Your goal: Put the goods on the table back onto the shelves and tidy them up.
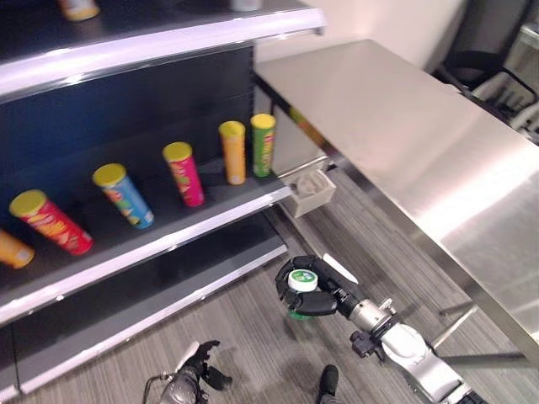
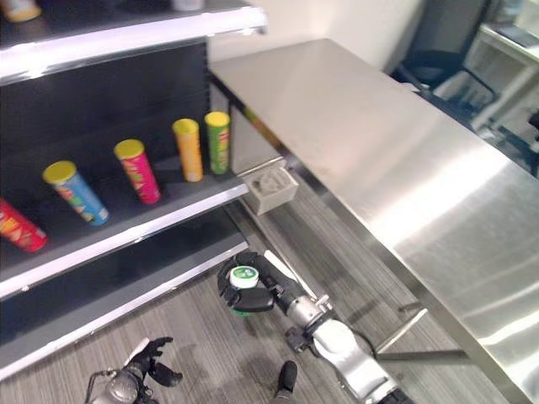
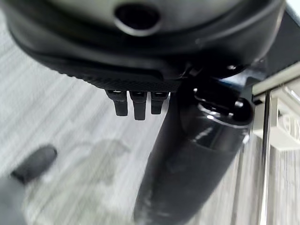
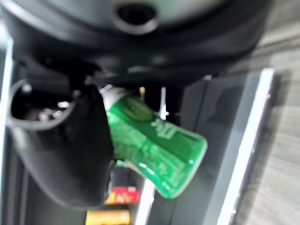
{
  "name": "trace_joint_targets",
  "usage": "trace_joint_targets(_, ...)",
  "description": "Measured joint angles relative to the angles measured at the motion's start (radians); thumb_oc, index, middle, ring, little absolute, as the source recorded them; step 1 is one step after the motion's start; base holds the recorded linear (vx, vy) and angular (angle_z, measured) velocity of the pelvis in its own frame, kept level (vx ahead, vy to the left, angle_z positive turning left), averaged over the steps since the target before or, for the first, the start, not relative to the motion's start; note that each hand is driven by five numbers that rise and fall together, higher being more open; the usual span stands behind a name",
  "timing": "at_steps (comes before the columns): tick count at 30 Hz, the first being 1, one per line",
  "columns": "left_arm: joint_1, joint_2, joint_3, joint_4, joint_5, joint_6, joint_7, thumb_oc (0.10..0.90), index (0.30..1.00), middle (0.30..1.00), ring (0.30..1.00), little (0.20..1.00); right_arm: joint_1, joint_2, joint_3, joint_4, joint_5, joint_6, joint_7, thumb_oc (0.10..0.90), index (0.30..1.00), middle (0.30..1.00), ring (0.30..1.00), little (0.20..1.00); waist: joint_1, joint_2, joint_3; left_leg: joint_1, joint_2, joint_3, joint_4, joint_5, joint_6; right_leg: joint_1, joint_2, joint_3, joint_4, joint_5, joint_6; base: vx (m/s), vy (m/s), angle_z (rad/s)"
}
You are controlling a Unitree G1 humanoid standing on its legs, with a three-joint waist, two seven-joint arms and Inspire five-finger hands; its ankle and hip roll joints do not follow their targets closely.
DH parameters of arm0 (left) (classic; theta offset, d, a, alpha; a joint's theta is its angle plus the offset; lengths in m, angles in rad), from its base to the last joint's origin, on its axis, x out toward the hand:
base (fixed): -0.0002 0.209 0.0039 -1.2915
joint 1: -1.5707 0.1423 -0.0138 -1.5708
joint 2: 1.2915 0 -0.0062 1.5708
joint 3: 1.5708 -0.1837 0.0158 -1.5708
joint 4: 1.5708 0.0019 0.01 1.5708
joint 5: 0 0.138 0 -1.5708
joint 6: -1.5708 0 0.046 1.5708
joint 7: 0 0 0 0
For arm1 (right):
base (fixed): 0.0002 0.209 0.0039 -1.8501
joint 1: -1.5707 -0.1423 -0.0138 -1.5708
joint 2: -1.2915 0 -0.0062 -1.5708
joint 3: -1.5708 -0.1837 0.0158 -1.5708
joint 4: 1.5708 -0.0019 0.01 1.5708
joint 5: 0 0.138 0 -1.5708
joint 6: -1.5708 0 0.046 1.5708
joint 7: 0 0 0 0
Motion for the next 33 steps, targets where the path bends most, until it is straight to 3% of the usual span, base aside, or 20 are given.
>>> trace_joint_targets(1, -0.026, 0.018, 0.002, 0.036, 0.0, 0.002, 0.0, 0.8, 0.9, 0.9, 0.9, 0.9, -0.001, 0.032, 0.001, -0.027, -0.021, -0.003, -0.011, 0.4, 0.3, 0.3, 0.3, 0.3, -0.005, -0.007, 0.001, -0.038, -0.028, 0.001, 0.022, -0.011, 0.026, -0.035, -0.024, 0.029, 0.0, 0.067, -0.043, -0.05, 0.399, 0.07)
trace_joint_targets(4, -0.049, 0.046, 0.004, 0.073, 0.0, 0.004, 0.004, 0.8, 0.9, 0.9, 0.9, 0.9, 0.0, 0.075, 0.007, -0.005, -0.037, -0.004, -0.027, 0.4, 0.3, 0.3, 0.3, 0.3, -0.03, -0.023, 0.004, -0.063, -0.069, -0.016, 0.042, -0.025, 0.07, -0.053, -0.063, 0.104, 0.014, 0.143, -0.116, 0.01, 0.217, 0.2)
trace_joint_targets(6, -0.046, 0.062, 0.004, 0.07, -0.001, 0.001, 0.012, 0.8, 0.9, 0.9, 0.9, 0.9, 0.006, 0.078, 0.017, 0.0, -0.04, -0.003, -0.03, 0.4, 0.3, 0.3, 0.3, 0.3, -0.028, -0.036, -0.002, -0.056, -0.076, -0.016, 0.016, -0.011, 0.087, -0.1, -0.064, 0.148, 0.073, 0.128, -0.098, 0.11, 0.321, 0.1)
trace_joint_targets(7, -0.042, 0.085, 0.018, 0.078, -0.001, 0.001, 0.019, 0.8, 0.9, 0.9, 0.9, 0.9, 0.012, 0.077, 0.014, -0.001, -0.045, -0.003, -0.029, 0.4, 0.3, 0.3, 0.3, 0.3, -0.027, -0.052, -0.01, -0.068, -0.082, -0.033, 0.014, -0.008, 0.093, -0.092, -0.048, 0.225, 0.095, 0.095, -0.059, 0.1, 0.31, 0.23)
trace_joint_targets(9, -0.032, 0.077, 0.019, 0.077, -0.001, 0.0, 0.018, 0.8, 0.9, 0.9, 0.9, 0.9, 0.029, 0.063, -0.016, 0.0, -0.047, -0.001, -0.031, 0.4, 0.3, 0.3, 0.3, 0.3, -0.043, -0.047, -0.006, -0.084, -0.083, -0.037, 0.04, -0.005, 0.1, -0.09, -0.045, 0.378, 0.132, 0.119, -0.087, 0.07, 0.28, 0.53)
trace_joint_targets(10, -0.018, 0.067, 0.018, 0.073, -0.001, -0.006, 0.016, 0.8, 0.9, 0.9, 0.9, 0.9, 0.031, 0.046, -0.028, -0.001, -0.048, -0.002, -0.029, 0.4, 0.3, 0.3, 0.3, 0.3, -0.054, -0.033, 0.001, -0.065, -0.081, -0.037, 0.03, -0.003, 0.112, -0.104, -0.032, 0.398, 0.196, 0.123, -0.092, 0.05, 0.236, 0.34)
trace_joint_targets(11, -0.004, 0.06, 0.018, 0.069, 0.0, -0.007, 0.014, 0.8, 0.9, 0.9, 0.9, 0.9, 0.034, 0.036, -0.036, 0.0, -0.051, -0.002, -0.028, 0.4, 0.3, 0.3, 0.3, 0.3, -0.054, -0.005, 0.009, -0.034, -0.057, -0.033, -0.003, -0.001, 0.116, -0.126, 0.009, 0.415, 0.246, -0.022, 0.002, 0.05, 0.184, 0.11)
trace_joint_targets(12, 0.022, 0.056, 0.02, 0.073, 0.0, -0.006, 0.009, 0.8, 0.9, 0.9, 0.9, 0.9, 0.052, 0.04, -0.038, -0.005, -0.053, -0.003, -0.029, 0.4, 0.3, 0.3, 0.3, 0.3, -0.054, 0.015, -0.002, -0.017, -0.023, -0.034, -0.038, 0.021, 0.118, -0.111, 0.121, 0.417, 0.254, -0.217, 0.067, 0.15, 0.224, -0.01)
trace_joint_targets(13, 0.065, 0.079, 0.023, 0.095, 0.0, -0.004, -0.005, 0.8, 0.9, 0.9, 0.9, 0.9, 0.075, 0.031, -0.028, -0.028, -0.056, -0.011, -0.022, 0.4, 0.3, 0.3, 0.3, 0.3, -0.056, 0.004, -0.014, 0.03, 0.002, -0.034, -0.109, 0.051, 0.091, -0.087, 0.334, 0.398, 0.259, -0.325, 0.032, 0.13, 0.158, -0.02)
trace_joint_targets(14, 0.074, 0.077, 0.026, 0.114, 0.0, -0.001, -0.005, 0.8, 0.9, 0.9, 0.9, 0.9, 0.08, 0.024, -0.029, -0.029, -0.055, -0.016, -0.019, 0.4, 0.3, 0.3, 0.3, 0.3, -0.054, -0.009, -0.023, 0.045, -0.012, -0.028, -0.122, 0.054, 0.087, -0.069, 0.366, 0.361, 0.217, -0.361, -0.03, 0.16, 0.132, 0.16)
trace_joint_targets(15, 0.076, 0.039, 0.039, 0.14, -0.002, 0.013, -0.009, 0.8, 0.9, 0.9, 0.9, 0.9, 0.093, 0.005, -0.052, -0.019, -0.056, -0.024, -0.01, 0.4, 0.3, 0.3, 0.3, 0.3, -0.068, 0.023, -0.023, 0.032, -0.008, -0.056, -0.124, 0.059, 0.09, -0.024, 0.408, 0.461, 0.169, -0.376, -0.017, 0.08, 0.038, 0.46)
trace_joint_targets(17, 0.081, -0.003, 0.026, 0.132, -0.001, 0.012, -0.031, 0.8, 0.9, 0.9, 0.9, 0.9, 0.101, -0.043, -0.072, -0.02, -0.056, -0.019, -0.009, 0.4, 0.3, 0.3, 0.3, 0.3, -0.072, 0.058, -0.023, 0.037, -0.006, -0.073, -0.129, 0.066, 0.092, -0.006, 0.412, 0.47, 0.137, -0.341, -0.056, 0.18, -0.002, 0.39)
trace_joint_targets(18, 0.086, -0.04, 0.017, 0.103, 0.0, 0.012, -0.035, 0.8, 0.9, 0.9, 0.9, 0.9, 0.117, -0.081, -0.102, -0.02, -0.056, -0.019, -0.009, 0.4, 0.3, 0.3, 0.3, 0.3, -0.075, 0.087, -0.024, 0.028, -0.009, -0.079, -0.129, 0.077, 0.082, 0.015, 0.405, 0.45, 0.121, -0.343, -0.054, 0.21, -0.067, 0.21)
trace_joint_targets(20, 0.087, -0.059, -0.031, 0.052, 0.012, 0.006, -0.045, 0.8, 0.9, 0.9, 0.9, 0.9, 0.125, -0.111, -0.13, -0.013, -0.068, -0.013, -0.009, 0.4, 0.3, 0.3, 0.3, 0.3, -0.085, 0.106, -0.026, 0.041, -0.008, -0.086, -0.128, 0.078, 0.082, 0.05, 0.399, 0.419, 0.099, -0.353, -0.044, 0.17, -0.056, 0.45)
trace_joint_targets(24, 0.069, -0.068, -0.067, -0.008, 0.03, -0.018, -0.051, 0.8, 0.9, 0.9, 0.9, 0.9, 0.106, -0.095, -0.147, -0.015, -0.101, -0.013, -0.011, 0.4, 0.3, 0.3, 0.3, 0.3, -0.082, 0.105, -0.028, 0.026, -0.008, -0.11, -0.089, 0.079, 0.08, 0.077, 0.397, 0.41, 0.079, -0.361, -0.04, 0.08, -0.079, 0.28)
trace_joint_targets(27, 0.022, -0.063, -0.027, 0.01, 0.026, -0.015, -0.048, 0.8, 0.9, 0.9, 0.9, 0.9, 0.102, -0.077, -0.135, -0.019, -0.141, -0.013, -0.014, 0.4, 0.3, 0.3, 0.3, 0.3, -0.077, 0.076, -0.015, -0.111, -0.018, -0.152, 0.142, 0.081, 0.069, 0.09, 0.374, 0.403, 0.077, -0.366, -0.061, 0.07, -0.04, 0.59)
trace_joint_targets(29, -0.004, -0.07, 0.009, 0.059, -0.003, -0.011, -0.04, 0.8, 0.9, 0.9, 0.9, 0.9, 0.107, -0.056, -0.133, -0.014, -0.165, -0.007, -0.036, 0.4, 0.3, 0.3, 0.3, 0.3, -0.073, 0.056, 0.011, -0.188, -0.03, -0.185, 0.289, 0.132, -0.012, 0.125, 0.349, 0.398, 0.072, -0.378, -0.109, 0.12, 0.025, 0.62)
trace_joint_targets(30, 0.005, -0.075, 0.024, 0.064, -0.004, -0.004, -0.039, 0.8, 0.9, 0.9, 0.9, 0.9, 0.113, -0.051, -0.134, -0.016, -0.169, -0.006, -0.038, 0.4, 0.3, 0.3, 0.3, 0.3, -0.069, 0.049, 0.016, -0.2, -0.031, -0.175, 0.324, 0.121, -0.01, 0.136, 0.343, 0.39, 0.063, -0.375, -0.122, 0.15, 0.055, 0.28)
trace_joint_targets(31, 0.018, -0.076, 0.024, 0.07, -0.01, -0.001, -0.039, 0.8, 0.9, 0.9, 0.9, 0.9, 0.115, -0.05, -0.133, -0.018, -0.172, -0.004, -0.042, 0.4, 0.3, 0.3, 0.3, 0.3, -0.067, 0.058, 0.015, -0.208, -0.027, -0.171, 0.318, 0.101, 0.019, 0.151, 0.338, 0.383, 0.049, -0.372, -0.129, 0.16, 0.061, 0.09)
trace_joint_targets(33, 0.049, -0.075, 0.039, 0.076, -0.027, 0.008, -0.036, 0.8, 0.9, 0.9, 0.9, 0.9, 0.121, -0.048, -0.135, -0.026, -0.173, -0.002, -0.057, 0.4, 0.3, 0.3, 0.3, 0.3, -0.061, 0.068, 0.01, -0.174, -0.032, -0.123, 0.136, 0.079, 0.06, 0.16, 0.337, 0.356, 0.001, -0.348, -0.147, 0.19, 0.094, 0.08)
